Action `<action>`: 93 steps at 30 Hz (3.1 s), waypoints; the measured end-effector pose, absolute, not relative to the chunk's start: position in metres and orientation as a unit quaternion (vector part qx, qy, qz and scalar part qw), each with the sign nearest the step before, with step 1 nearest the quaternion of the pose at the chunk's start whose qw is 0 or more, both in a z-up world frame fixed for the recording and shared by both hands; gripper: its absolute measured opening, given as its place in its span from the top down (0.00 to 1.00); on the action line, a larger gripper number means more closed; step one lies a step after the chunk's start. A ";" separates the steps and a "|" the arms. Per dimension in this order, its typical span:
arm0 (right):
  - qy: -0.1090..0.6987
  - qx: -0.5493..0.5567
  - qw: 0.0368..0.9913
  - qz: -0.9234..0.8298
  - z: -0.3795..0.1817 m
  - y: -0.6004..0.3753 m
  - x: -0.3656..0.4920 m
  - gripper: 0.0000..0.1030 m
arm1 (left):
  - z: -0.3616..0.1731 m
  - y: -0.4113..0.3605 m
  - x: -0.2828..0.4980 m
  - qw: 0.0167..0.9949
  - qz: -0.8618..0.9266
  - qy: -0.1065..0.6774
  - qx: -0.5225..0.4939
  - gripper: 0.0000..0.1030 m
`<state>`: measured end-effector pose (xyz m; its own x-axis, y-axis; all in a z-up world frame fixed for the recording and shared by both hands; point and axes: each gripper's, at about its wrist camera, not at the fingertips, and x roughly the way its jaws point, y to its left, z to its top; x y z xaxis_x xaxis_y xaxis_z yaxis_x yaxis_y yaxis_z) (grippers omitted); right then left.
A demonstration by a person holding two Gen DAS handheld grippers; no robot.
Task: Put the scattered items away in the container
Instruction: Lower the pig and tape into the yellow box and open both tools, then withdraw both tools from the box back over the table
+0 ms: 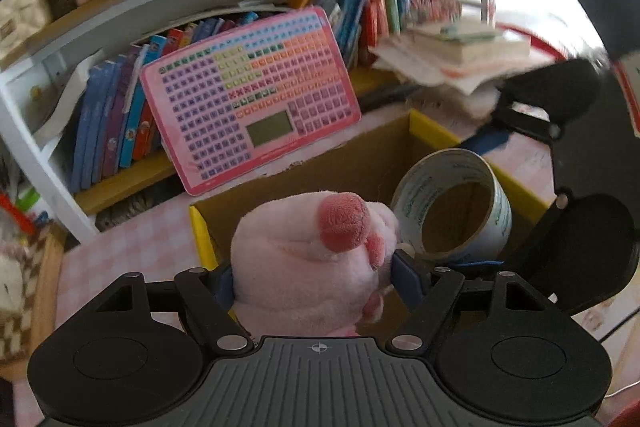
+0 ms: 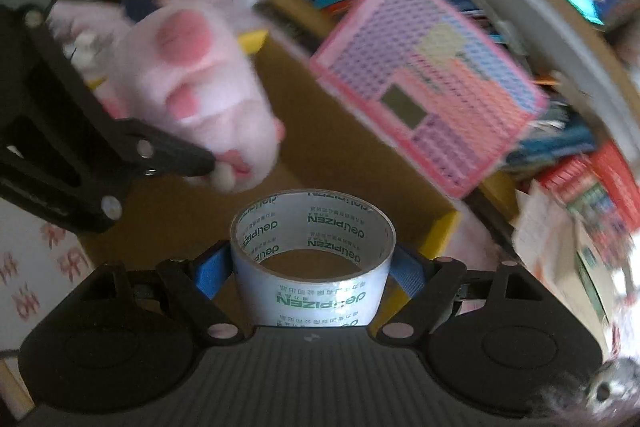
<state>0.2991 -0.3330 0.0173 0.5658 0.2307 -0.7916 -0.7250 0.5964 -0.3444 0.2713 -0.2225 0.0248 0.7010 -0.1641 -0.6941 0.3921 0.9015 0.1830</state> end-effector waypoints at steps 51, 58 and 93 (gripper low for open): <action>0.338 -0.305 0.841 0.291 0.048 -0.348 0.280 0.09 | 0.053 -0.200 0.217 0.935 -0.078 0.325 0.118 0.07; 0.311 -0.266 0.885 0.221 0.054 -0.354 0.243 0.09 | 0.058 -0.188 0.189 0.944 -0.073 0.306 0.101 0.06; 0.292 -0.016 0.956 -0.019 0.029 -0.285 0.028 0.09 | 0.037 -0.039 0.042 0.941 -0.089 0.324 0.036 0.06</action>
